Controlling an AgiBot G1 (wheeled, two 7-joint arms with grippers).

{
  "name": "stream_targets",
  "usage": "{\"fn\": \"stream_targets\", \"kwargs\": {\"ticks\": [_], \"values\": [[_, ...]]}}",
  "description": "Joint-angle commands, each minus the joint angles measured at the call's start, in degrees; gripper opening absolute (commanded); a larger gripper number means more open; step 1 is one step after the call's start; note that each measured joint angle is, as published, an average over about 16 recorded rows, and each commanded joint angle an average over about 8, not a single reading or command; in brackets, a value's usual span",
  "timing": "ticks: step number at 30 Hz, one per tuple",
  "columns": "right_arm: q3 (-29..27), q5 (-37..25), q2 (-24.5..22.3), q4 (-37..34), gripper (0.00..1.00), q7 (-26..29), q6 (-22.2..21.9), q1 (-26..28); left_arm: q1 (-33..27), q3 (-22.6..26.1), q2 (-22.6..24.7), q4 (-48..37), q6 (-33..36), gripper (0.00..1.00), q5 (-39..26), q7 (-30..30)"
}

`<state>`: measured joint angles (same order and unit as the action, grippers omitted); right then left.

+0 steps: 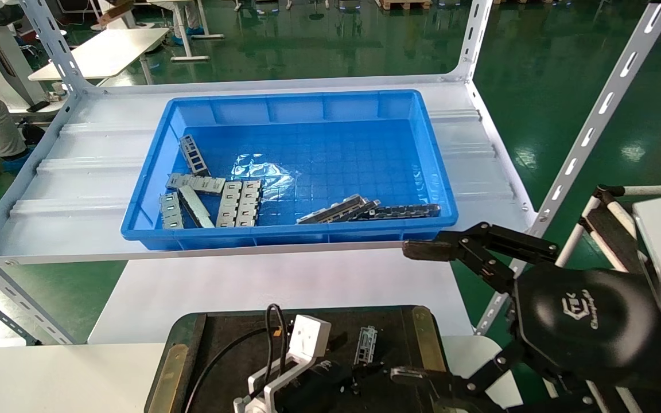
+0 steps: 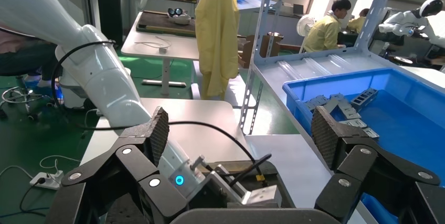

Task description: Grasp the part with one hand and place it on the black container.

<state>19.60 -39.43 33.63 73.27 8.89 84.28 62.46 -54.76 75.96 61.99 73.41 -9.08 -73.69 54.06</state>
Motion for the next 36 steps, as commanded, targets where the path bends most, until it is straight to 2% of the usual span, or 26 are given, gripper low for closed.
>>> {"fn": "stream_targets", "kwargs": {"ticks": [1,12,20,26,36], "values": [[0.0,0.0,0.0,0.0,1.0,0.0,0.0,0.0,-0.31,-0.49,-1.84,1.55,1.5,1.0,-1.48,0.66],[0.02,0.01,-0.01,0.0,1.0,-0.01,-0.01,0.0,-2.52,-2.56,-8.53,4.17,10.34,1.0,-5.21,0.09],[0.03,0.02,-0.01,0.0,1.0,-0.01,-0.01,0.01,-4.43,-5.65,-10.51,4.68,20.05,1.0,-3.36,-4.75],[0.03,0.02,-0.01,0.0,1.0,-0.02,-0.01,0.01,-4.67,-10.22,-12.03,4.58,30.89,1.0,3.32,-13.16],[0.05,0.03,-0.02,0.0,1.0,-0.02,-0.02,0.01,-0.37,-20.86,-15.23,3.61,47.34,1.0,18.8,-32.98]]}}
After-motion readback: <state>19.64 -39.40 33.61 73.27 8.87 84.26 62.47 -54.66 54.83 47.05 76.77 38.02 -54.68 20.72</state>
